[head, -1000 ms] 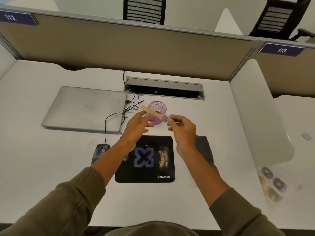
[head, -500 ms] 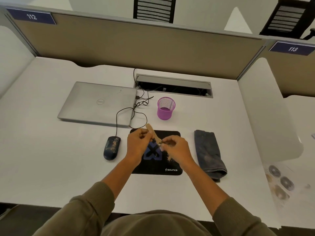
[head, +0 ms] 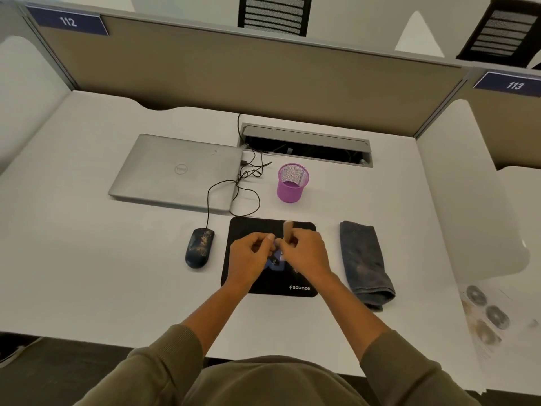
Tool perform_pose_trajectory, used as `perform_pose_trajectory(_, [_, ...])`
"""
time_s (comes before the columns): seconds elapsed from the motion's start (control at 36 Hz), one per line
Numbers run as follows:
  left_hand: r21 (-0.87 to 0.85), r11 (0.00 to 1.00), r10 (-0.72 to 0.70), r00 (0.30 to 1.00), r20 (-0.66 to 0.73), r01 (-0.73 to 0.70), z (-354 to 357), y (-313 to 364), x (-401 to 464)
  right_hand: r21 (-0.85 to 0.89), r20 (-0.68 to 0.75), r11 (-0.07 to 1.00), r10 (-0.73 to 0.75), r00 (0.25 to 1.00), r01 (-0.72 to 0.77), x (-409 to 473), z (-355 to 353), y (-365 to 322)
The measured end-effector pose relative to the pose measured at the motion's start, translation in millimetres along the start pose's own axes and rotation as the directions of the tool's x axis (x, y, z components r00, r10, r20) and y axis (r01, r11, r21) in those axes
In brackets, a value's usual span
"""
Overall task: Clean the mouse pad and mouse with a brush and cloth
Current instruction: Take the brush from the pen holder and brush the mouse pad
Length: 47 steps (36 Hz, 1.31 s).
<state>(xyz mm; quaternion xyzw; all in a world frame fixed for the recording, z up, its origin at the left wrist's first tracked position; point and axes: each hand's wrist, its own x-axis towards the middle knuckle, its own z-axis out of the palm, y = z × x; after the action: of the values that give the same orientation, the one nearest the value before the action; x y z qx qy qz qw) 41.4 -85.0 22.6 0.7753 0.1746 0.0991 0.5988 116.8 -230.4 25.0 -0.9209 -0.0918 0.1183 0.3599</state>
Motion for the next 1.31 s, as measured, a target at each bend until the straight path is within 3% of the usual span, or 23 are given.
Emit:
perform_pose_trajectory(0.17, [0.401,0.914,-0.073,0.997,0.027,0.056,-15.7,-38.0,-23.8,0.121,-0.080,0.990,0.089,0.993,-0.079,23.0,-16.1,4.5])
perform_pose_trajectory(0.28, [0.546,0.834,-0.003,0.989,0.146,-0.077,-23.8,-54.9,-45.0,0.204,-0.059,0.974,0.116,0.992,-0.101,36.4,-10.6,-1.9])
perform_pose_trajectory(0.42, [0.649,0.716,0.086,0.955,0.284,-0.258,-22.3,-65.3,-56.1,0.167,-0.004,0.986,0.019,1.000,-0.018,48.6,5.7,-15.3])
perform_pose_trajectory(0.53, [0.689,0.663,0.073,0.941,0.331,-0.294,-23.5,-69.1,-61.2,0.079,0.050,0.997,-0.004,0.999,0.000,51.6,10.8,-10.9])
perform_pose_trajectory(0.69, [0.706,0.636,0.058,0.932,0.358,-0.311,-27.9,-75.4,-62.9,-0.042,0.068,0.995,0.097,0.993,-0.094,39.8,-3.7,24.4])
perform_pose_trajectory(0.81, [0.711,0.625,0.056,0.926,0.372,-0.323,-28.4,-75.9,-62.4,0.034,-0.006,0.999,0.027,1.000,-0.026,37.5,-8.9,17.1])
perform_pose_trajectory(0.92, [0.721,0.622,0.042,0.932,0.359,-0.306,-27.5,-74.2,-62.9,0.154,0.071,0.988,0.006,0.997,-0.017,34.4,8.3,4.1])
perform_pose_trajectory(1.0, [0.723,0.627,0.024,0.935,0.354,-0.290,-27.2,-72.8,-65.1,0.112,0.115,0.993,0.032,0.993,-0.045,28.1,12.9,9.1])
perform_pose_trajectory(1.14, [0.722,0.642,0.004,0.943,0.334,-0.258,-25.6,-69.5,-66.5,0.017,0.015,0.998,0.063,0.998,-0.063,15.6,-4.7,32.5])
perform_pose_trajectory(1.22, [0.725,0.637,0.002,0.941,0.337,-0.261,-25.2,-68.2,-67.6,0.121,0.004,0.993,-0.019,1.000,0.018,5.7,-2.8,22.3])
perform_pose_trajectory(1.31, [0.729,0.625,0.007,0.936,0.353,-0.280,-24.9,-67.5,-65.5,0.135,0.104,0.988,-0.094,0.990,0.079,-1.2,10.4,12.9])
